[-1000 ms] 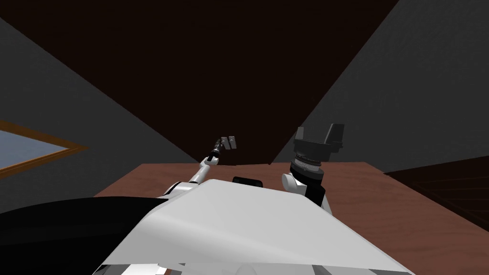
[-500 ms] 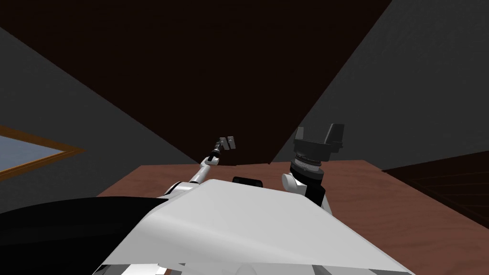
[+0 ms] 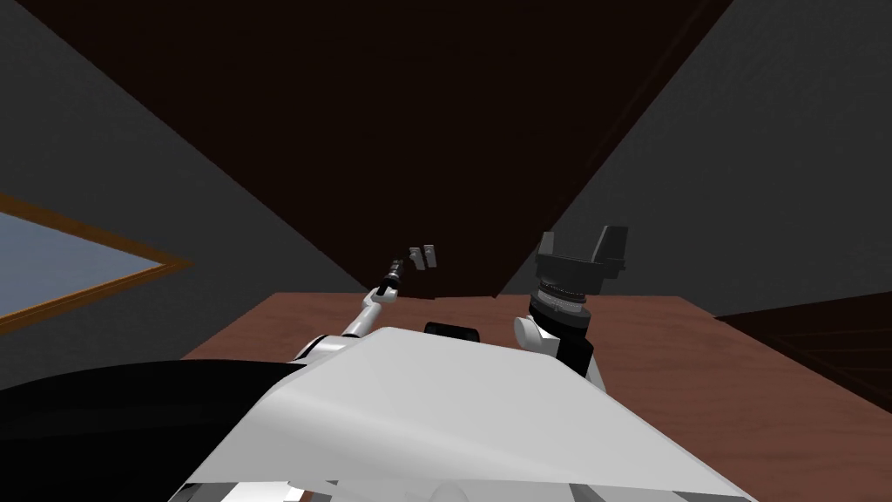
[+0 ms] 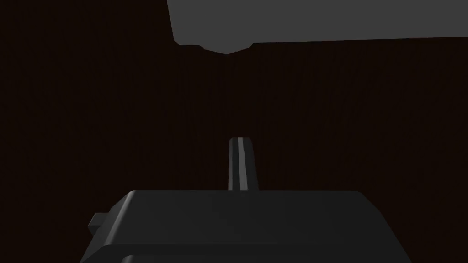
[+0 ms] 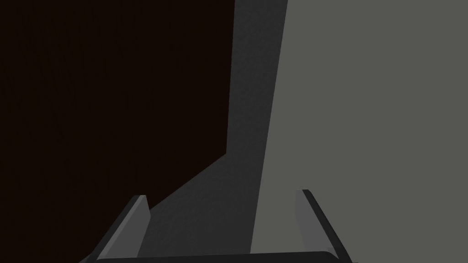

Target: Pull the door open

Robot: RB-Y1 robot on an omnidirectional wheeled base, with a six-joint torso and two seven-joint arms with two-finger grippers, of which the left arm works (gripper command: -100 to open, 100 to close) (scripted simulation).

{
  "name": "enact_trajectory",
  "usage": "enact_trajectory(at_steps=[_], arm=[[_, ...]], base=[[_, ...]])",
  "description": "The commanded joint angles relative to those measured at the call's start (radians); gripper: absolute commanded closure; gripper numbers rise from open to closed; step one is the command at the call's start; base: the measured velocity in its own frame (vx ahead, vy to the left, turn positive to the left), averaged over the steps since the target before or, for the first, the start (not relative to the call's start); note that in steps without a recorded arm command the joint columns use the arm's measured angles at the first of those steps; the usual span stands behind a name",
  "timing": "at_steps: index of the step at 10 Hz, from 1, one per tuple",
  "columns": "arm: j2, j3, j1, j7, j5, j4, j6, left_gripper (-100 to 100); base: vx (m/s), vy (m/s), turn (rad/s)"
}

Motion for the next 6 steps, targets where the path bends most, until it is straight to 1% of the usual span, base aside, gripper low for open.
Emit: enact_trajectory(at_steps=[1, 2, 5, 6], arm=[[-0.001, -0.011, 0.004, 0.006, -0.001, -0.009, -0.003, -100], [-0.002, -0.021, 0.005, 0.010, -0.002, -0.016, -0.004, -100], [-0.010, -0.054, 0.007, 0.022, -0.007, -0.040, -0.009, -100], [-0.004, -0.046, 0.013, 0.022, -0.005, -0.048, 0.000, -100]], base=[[-0.198, 0.002, -0.016], [-0.201, -0.032, -0.051], [-0.178, -0.072, -0.066], [-0.079, -0.038, -0.014]])
